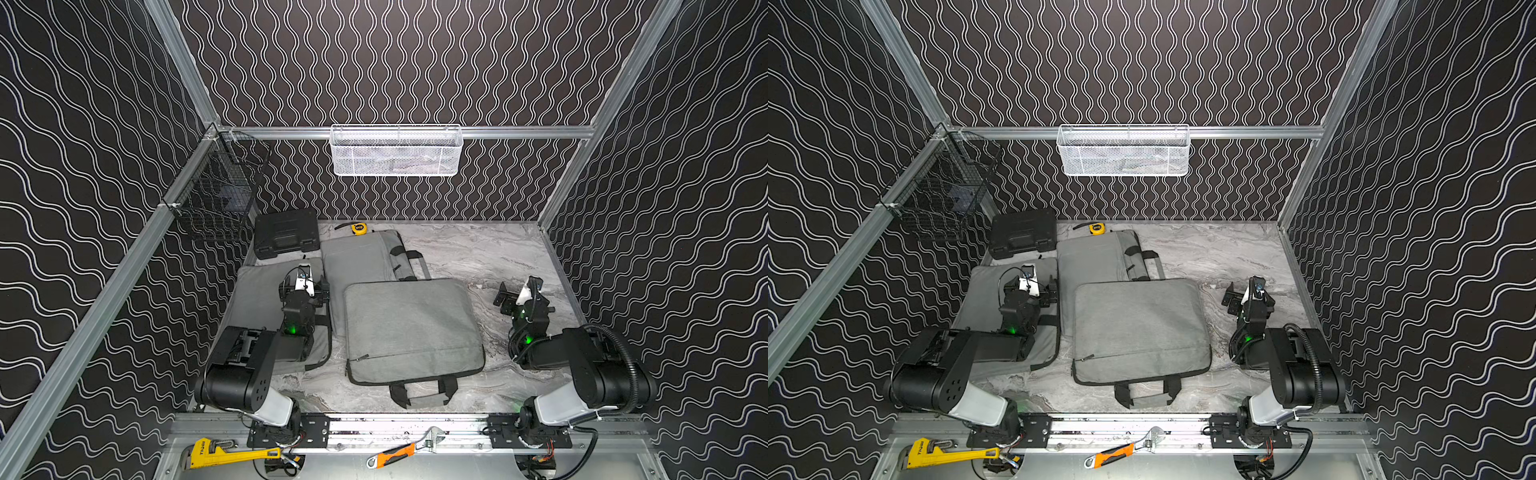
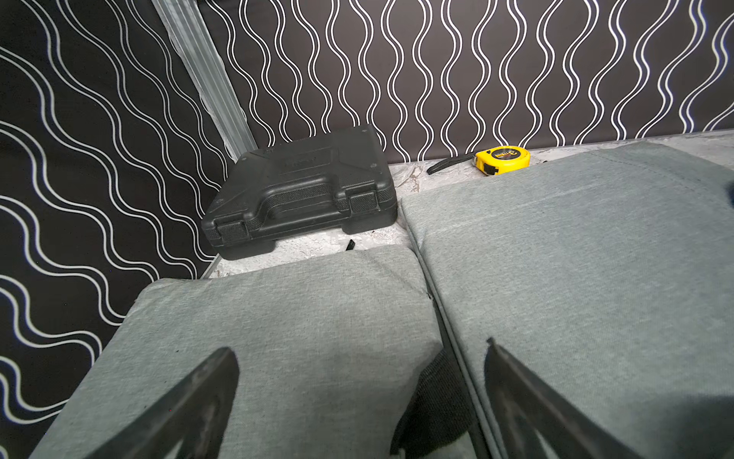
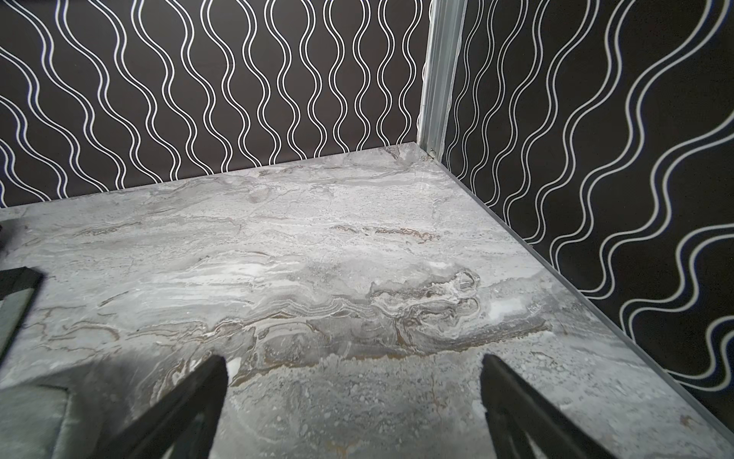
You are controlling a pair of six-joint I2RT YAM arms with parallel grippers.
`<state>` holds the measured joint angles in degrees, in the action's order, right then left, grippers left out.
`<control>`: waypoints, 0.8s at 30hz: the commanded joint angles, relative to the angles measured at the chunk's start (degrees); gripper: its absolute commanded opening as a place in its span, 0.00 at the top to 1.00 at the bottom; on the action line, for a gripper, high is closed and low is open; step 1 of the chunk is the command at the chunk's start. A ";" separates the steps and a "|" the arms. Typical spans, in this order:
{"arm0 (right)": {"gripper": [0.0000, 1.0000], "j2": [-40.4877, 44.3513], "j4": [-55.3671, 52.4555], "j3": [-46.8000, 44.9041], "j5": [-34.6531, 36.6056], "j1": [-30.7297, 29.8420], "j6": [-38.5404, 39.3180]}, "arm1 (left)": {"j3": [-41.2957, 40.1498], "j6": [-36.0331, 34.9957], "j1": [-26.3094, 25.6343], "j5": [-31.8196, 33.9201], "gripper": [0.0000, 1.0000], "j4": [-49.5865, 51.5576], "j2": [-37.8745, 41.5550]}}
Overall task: Open the zippered laptop bag and take out the laptop
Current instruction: Adjust the zippered laptop bag at the center of the board.
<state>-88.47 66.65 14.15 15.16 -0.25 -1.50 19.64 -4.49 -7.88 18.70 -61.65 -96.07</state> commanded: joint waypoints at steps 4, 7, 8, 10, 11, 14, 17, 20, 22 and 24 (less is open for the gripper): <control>0.00 -0.04 3.11 0.00 0.09 -0.01 0.15 | 0.25 0.38 0.10 -0.32 0.01 -0.99 0.23; 0.00 -0.02 3.11 0.00 0.07 -0.01 0.13 | 0.24 0.45 0.06 -0.22 0.01 -1.11 0.27; 0.00 0.05 3.13 0.00 0.13 -0.01 0.18 | 0.24 0.44 0.08 -0.26 0.01 -1.16 0.27; 0.00 0.02 3.05 0.00 0.13 -0.01 0.18 | 0.24 0.39 0.06 -0.25 0.01 -1.03 0.27; 0.00 0.02 3.08 0.00 0.13 0.02 0.13 | 0.23 0.44 0.06 -0.28 0.01 -1.10 0.28; 0.00 -0.03 3.06 0.00 0.15 -0.01 0.18 | 0.24 0.45 0.07 -0.26 0.01 -1.06 0.23; 0.00 -0.04 2.93 0.16 0.05 -0.01 0.13 | 0.29 0.38 0.06 -0.30 0.01 -1.12 0.26; 0.00 -0.07 2.91 0.15 -0.02 0.08 0.18 | 0.28 0.50 0.23 -0.55 0.01 -1.08 0.27; 0.00 -0.04 2.91 0.08 0.05 0.08 0.18 | 0.55 0.87 0.86 -1.96 0.01 -0.06 0.44; 0.00 -0.04 2.99 0.09 0.05 0.08 0.18 | 1.09 1.53 2.06 -4.41 0.01 1.33 0.62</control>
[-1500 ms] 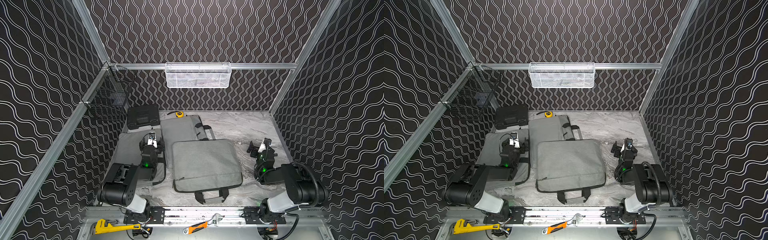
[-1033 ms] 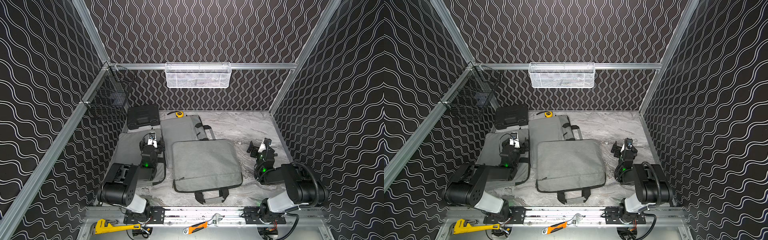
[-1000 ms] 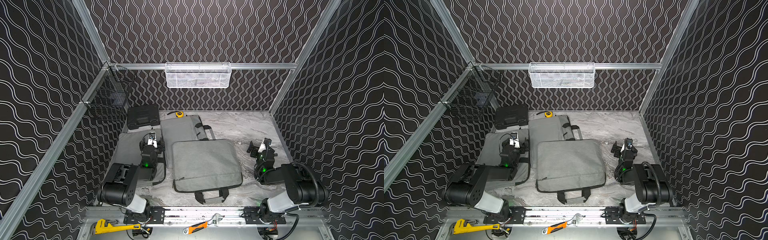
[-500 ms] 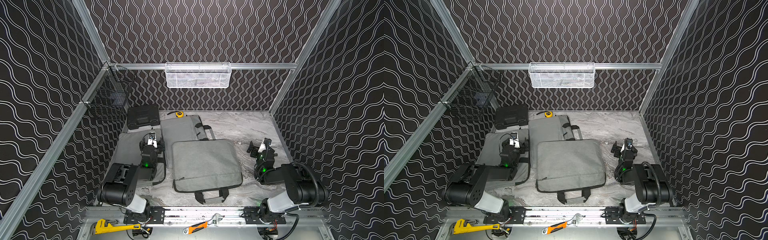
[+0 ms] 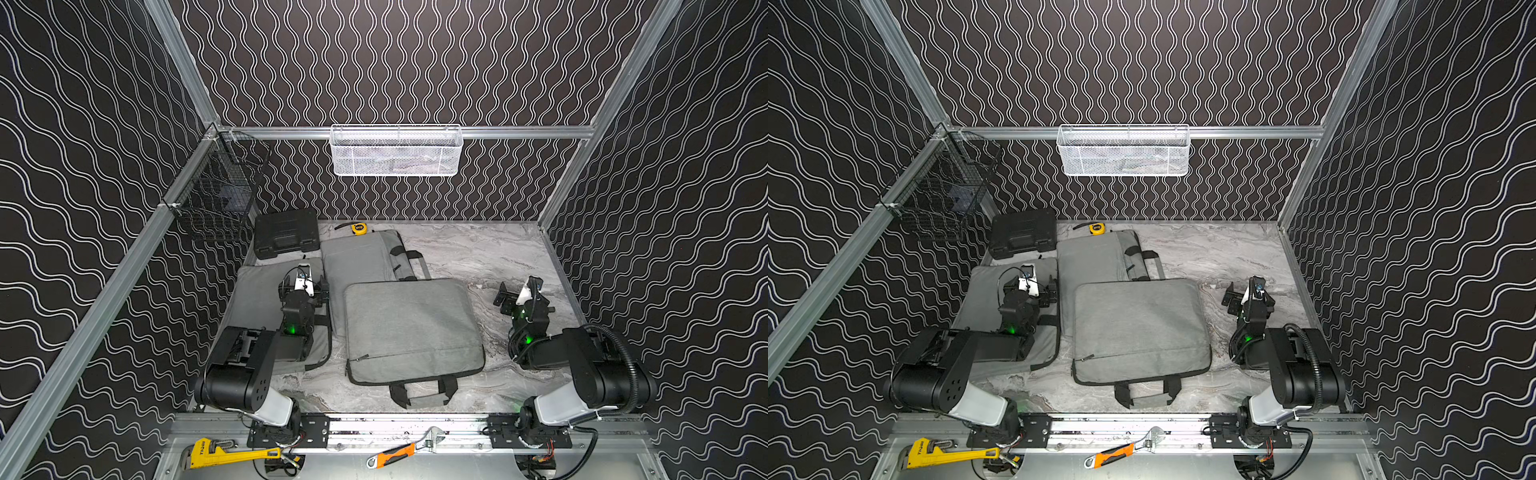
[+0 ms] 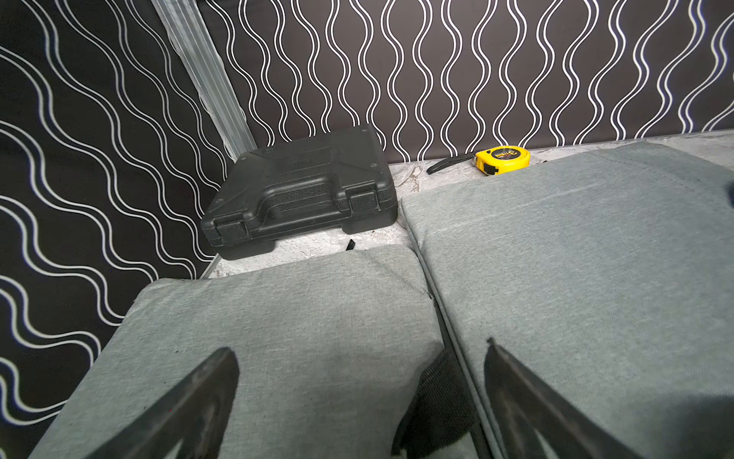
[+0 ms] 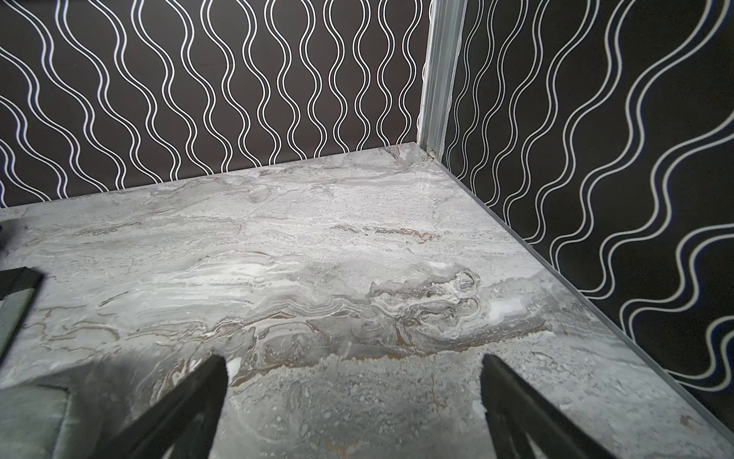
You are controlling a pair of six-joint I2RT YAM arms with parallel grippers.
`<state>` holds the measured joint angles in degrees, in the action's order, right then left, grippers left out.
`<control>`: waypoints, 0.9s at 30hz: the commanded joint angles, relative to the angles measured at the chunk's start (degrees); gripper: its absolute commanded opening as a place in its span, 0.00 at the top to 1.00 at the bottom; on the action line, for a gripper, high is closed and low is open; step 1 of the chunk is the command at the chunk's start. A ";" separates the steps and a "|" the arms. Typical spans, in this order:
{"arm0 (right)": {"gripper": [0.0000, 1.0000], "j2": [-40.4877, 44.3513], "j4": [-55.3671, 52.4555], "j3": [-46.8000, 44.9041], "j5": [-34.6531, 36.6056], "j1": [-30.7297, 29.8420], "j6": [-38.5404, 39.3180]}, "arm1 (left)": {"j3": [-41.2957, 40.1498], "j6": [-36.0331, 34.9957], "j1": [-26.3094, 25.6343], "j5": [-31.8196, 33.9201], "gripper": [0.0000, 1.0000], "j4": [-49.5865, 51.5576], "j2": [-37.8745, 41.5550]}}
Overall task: Open the zippered laptop bag and take out the laptop
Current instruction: Adjust the zippered laptop bag at the center of the board.
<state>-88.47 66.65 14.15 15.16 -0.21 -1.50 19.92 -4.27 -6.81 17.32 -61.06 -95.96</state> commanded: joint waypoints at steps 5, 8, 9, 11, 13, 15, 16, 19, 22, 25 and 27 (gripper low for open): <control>0.00 0.30 4.85 -0.92 -1.85 -0.04 1.68 | 0.47 1.33 1.45 -3.71 0.01 0.20 0.67; 0.00 0.76 6.02 -1.64 -2.79 -0.17 2.33 | -0.18 1.39 1.45 -4.05 0.01 -0.77 1.11; 0.00 1.50 6.97 -2.30 -2.68 -0.25 2.38 | -0.69 1.42 1.43 -4.13 0.01 -1.72 1.21; 0.00 4.01 6.93 -3.39 -0.75 -0.67 2.20 | -1.57 1.37 1.40 -3.75 0.01 -2.94 1.73; 0.00 8.19 -0.34 -1.87 -0.01 -1.35 2.75 | -2.76 1.33 1.38 -3.48 0.01 -3.50 3.87; 0.00 12.28 -13.08 2.53 -1.11 -2.21 2.87 | -2.82 1.53 1.37 -2.83 0.01 -0.33 7.78; 0.00 13.34 -19.13 5.05 -1.35 -2.55 1.87 | -2.46 1.38 1.24 -2.59 0.01 1.90 9.75; 0.00 14.20 -36.76 13.74 -2.44 -3.02 -6.90 | 0.93 1.44 -0.33 -1.86 0.01 14.28 16.29; 0.00 11.61 -52.17 23.22 -4.45 -3.89 -15.14 | 5.02 6.47 -1.23 -4.03 0.01 25.08 19.87; 0.00 11.13 -58.35 26.83 -8.75 -6.82 -16.43 | 10.22 10.03 -3.41 -7.06 0.06 34.42 19.98; 0.00 12.51 -59.71 26.60 -9.91 -10.58 -16.72 | 13.29 14.01 -4.42 -10.83 0.09 39.35 18.67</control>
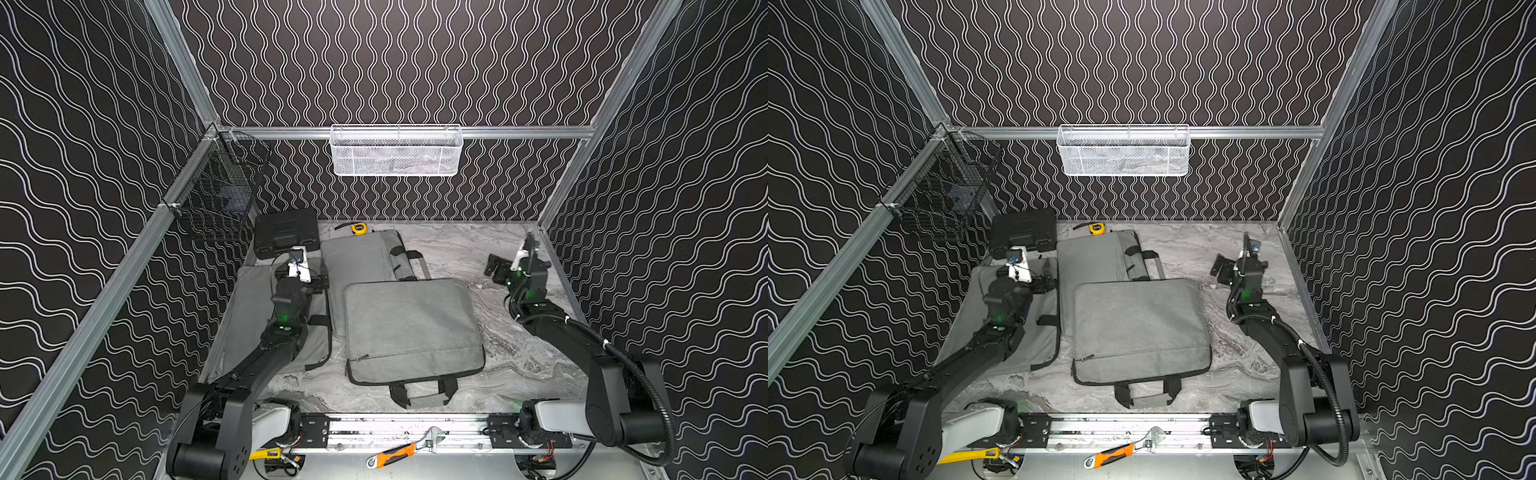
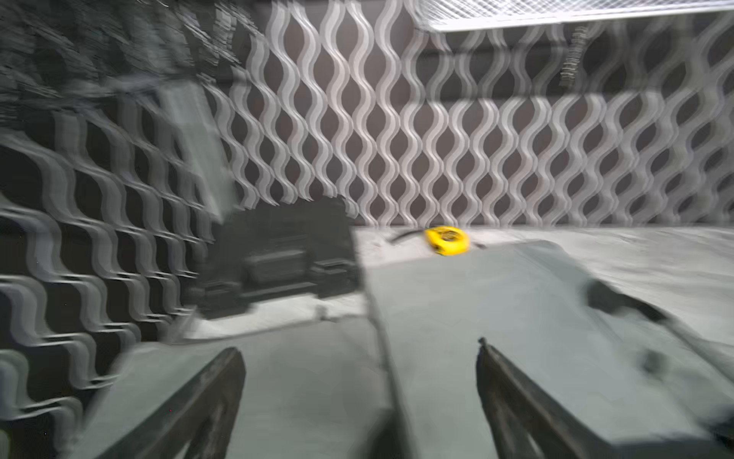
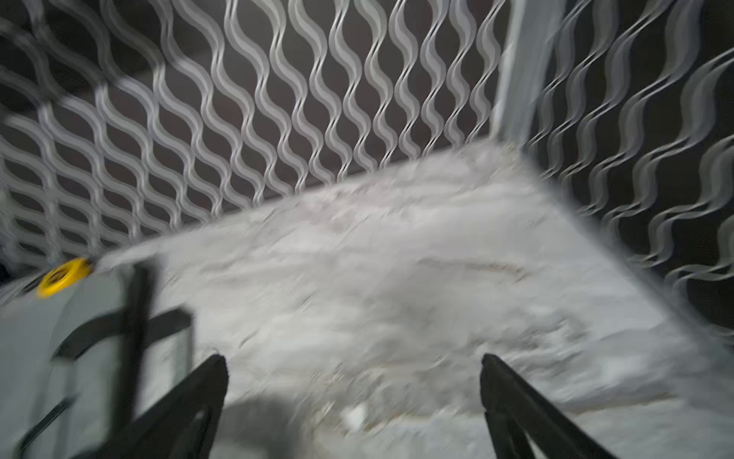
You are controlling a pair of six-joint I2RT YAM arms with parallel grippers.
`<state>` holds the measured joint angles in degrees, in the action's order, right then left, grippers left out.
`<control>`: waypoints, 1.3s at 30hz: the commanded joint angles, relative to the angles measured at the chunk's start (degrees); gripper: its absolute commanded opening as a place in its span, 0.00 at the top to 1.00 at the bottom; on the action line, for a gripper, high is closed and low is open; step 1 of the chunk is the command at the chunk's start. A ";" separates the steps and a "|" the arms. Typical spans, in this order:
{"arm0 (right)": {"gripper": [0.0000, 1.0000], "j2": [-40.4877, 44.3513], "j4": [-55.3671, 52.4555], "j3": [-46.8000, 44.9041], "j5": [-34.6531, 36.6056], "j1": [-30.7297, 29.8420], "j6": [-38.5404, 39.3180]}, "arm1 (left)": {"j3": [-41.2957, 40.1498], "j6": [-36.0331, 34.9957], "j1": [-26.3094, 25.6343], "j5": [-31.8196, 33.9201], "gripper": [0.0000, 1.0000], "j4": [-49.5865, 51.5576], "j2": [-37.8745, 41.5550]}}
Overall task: Open the zippered laptop bag and take out the laptop
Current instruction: Adjust the zippered laptop bag at the center of the board.
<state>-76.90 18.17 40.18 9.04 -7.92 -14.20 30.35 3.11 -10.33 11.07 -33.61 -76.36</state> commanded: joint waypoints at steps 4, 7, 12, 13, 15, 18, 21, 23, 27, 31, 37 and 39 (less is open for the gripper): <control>0.01 3.40 -13.68 -1.05 -7.90 -10.01 -6.50 | 5.66 15.16 -1.45 -14.81 0.11 16.47 -3.54; 0.03 5.78 -13.90 -4.29 -11.14 -16.08 -9.49 | 5.06 19.08 -1.45 -20.16 0.11 17.38 -4.11; 0.07 9.05 -16.45 -9.44 -13.30 -26.72 -17.45 | 4.05 21.54 -1.38 -28.14 0.09 18.87 -6.79; 0.08 9.50 -18.16 -9.55 -13.96 -27.61 -19.23 | 3.73 22.02 -1.44 -29.38 0.09 18.86 -7.56; 0.10 11.05 -22.13 -9.39 -14.11 -29.77 -22.49 | 1.90 23.93 -1.44 -31.79 0.09 16.56 -9.10; 0.10 13.84 -26.76 -9.49 -12.80 -33.02 -25.72 | -1.91 27.39 -1.45 -35.76 0.10 9.70 -11.54; 0.09 16.02 -29.65 -10.79 -10.72 -36.49 -28.62 | -4.39 30.40 -1.45 -39.29 0.12 4.44 -14.16; 0.08 16.48 -31.39 -12.02 -10.02 -37.96 -31.24 | -4.75 33.30 -1.45 -42.50 0.13 2.88 -15.21; 0.05 15.31 -30.32 -16.48 -10.09 -38.48 -36.10 | -5.45 36.04 -2.69 -48.14 0.28 -0.39 -14.53; 0.05 11.91 -22.18 -22.49 -9.00 -37.54 -37.62 | -3.37 33.42 -4.10 -48.40 0.54 7.04 -11.87; 0.03 9.08 -25.55 -18.00 -3.23 -34.12 -30.74 | 2.05 30.22 -7.61 -48.43 0.92 19.23 -6.42; 0.02 8.11 -24.41 -17.10 -4.23 -29.57 -26.70 | 3.19 32.13 -9.78 -46.51 0.95 18.77 -5.02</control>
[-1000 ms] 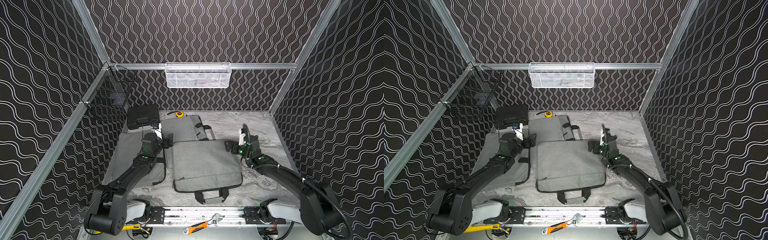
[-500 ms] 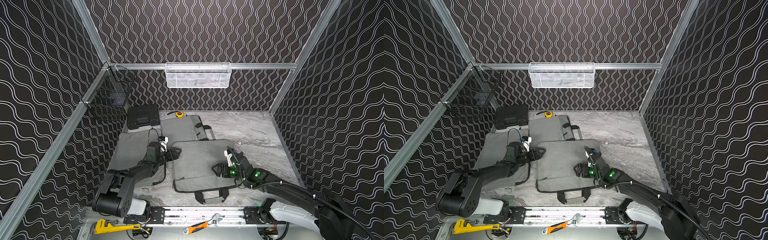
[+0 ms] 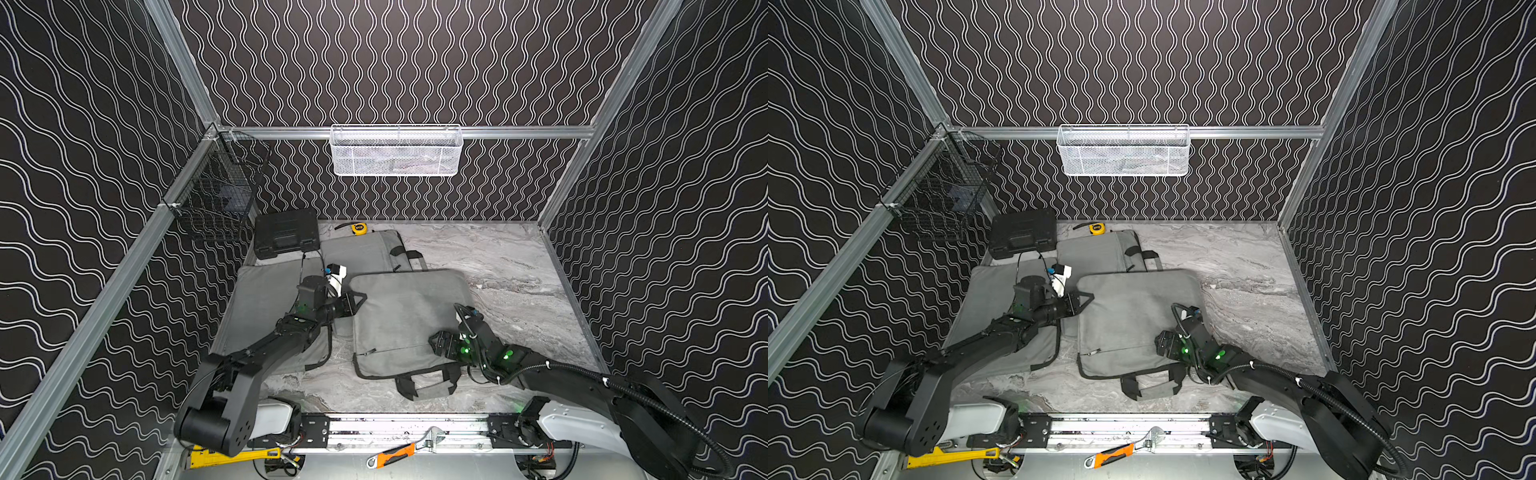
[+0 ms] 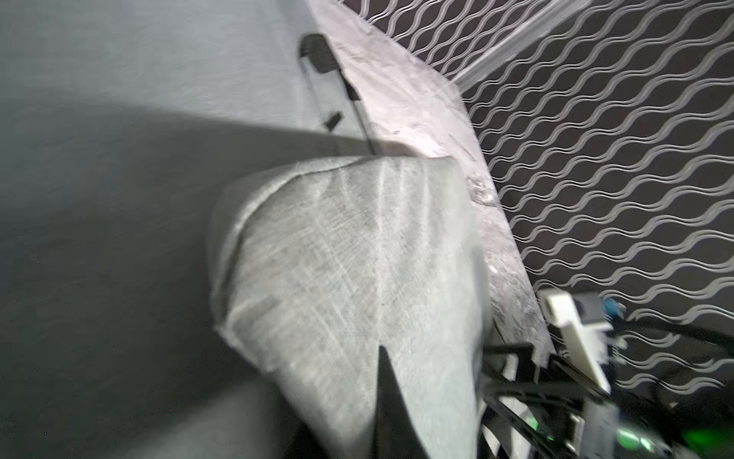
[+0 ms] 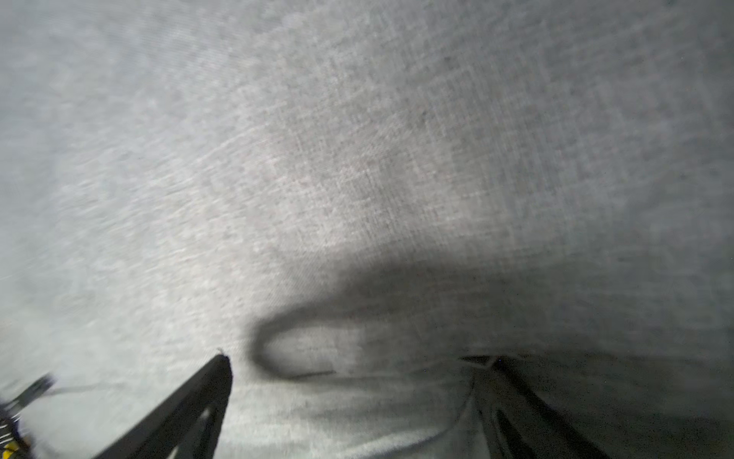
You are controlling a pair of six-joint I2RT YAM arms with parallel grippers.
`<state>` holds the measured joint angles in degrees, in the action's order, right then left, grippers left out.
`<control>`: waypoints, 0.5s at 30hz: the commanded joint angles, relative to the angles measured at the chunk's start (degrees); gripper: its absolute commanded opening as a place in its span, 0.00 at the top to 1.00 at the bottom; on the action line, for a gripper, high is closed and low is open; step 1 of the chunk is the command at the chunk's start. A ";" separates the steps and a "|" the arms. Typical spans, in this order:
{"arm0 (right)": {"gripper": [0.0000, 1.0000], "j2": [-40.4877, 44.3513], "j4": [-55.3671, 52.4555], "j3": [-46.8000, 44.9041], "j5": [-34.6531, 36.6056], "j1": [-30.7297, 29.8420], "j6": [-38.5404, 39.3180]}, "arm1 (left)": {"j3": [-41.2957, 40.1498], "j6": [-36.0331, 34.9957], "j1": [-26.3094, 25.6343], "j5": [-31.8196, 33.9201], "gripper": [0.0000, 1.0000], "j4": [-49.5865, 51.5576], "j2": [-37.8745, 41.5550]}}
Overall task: Open the zippered laptop bag and take out the laptop
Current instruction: Adjust the zippered laptop bag at the center of the board.
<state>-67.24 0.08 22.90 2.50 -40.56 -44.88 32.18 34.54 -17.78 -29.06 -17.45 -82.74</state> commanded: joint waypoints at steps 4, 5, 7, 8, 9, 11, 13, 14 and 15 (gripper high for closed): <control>0.01 -7.72 -2.49 3.77 -6.52 16.00 11.50 | 6.22 5.36 -6.40 0.29 1.00 4.15 -1.32; 0.00 -9.77 -4.84 7.27 -7.51 18.18 13.98 | 7.11 6.96 -6.96 0.50 1.00 2.28 -3.14; 0.00 -12.28 -9.53 14.16 -6.56 18.89 18.17 | 9.35 10.06 -7.68 0.72 1.00 -0.56 -6.56; 0.00 -12.67 -11.01 17.08 -5.90 18.78 20.15 | 10.48 11.65 -7.87 0.86 1.00 -1.99 -8.21; 0.00 -12.44 -11.64 18.72 -5.77 18.86 21.35 | 11.38 12.78 -8.03 1.38 1.00 -3.03 -9.77; 0.01 -10.98 -11.84 20.69 -5.34 18.87 23.54 | 13.30 14.83 -8.12 2.61 1.00 -5.07 -12.37; 0.02 -9.41 -10.41 20.83 -6.81 18.89 25.72 | 15.52 14.83 -8.08 2.60 1.00 -5.85 -14.56; 0.04 -8.54 -9.58 20.79 -7.96 18.76 26.30 | 17.65 13.15 -7.63 2.05 1.00 -3.88 -15.78; 0.05 -7.99 -9.03 20.78 -9.10 18.37 26.23 | 19.82 11.31 -7.37 2.22 1.00 -0.82 -16.67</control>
<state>-76.55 -10.52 42.78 -2.98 -21.69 -23.22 48.27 47.44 -25.41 -22.04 -15.05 -98.02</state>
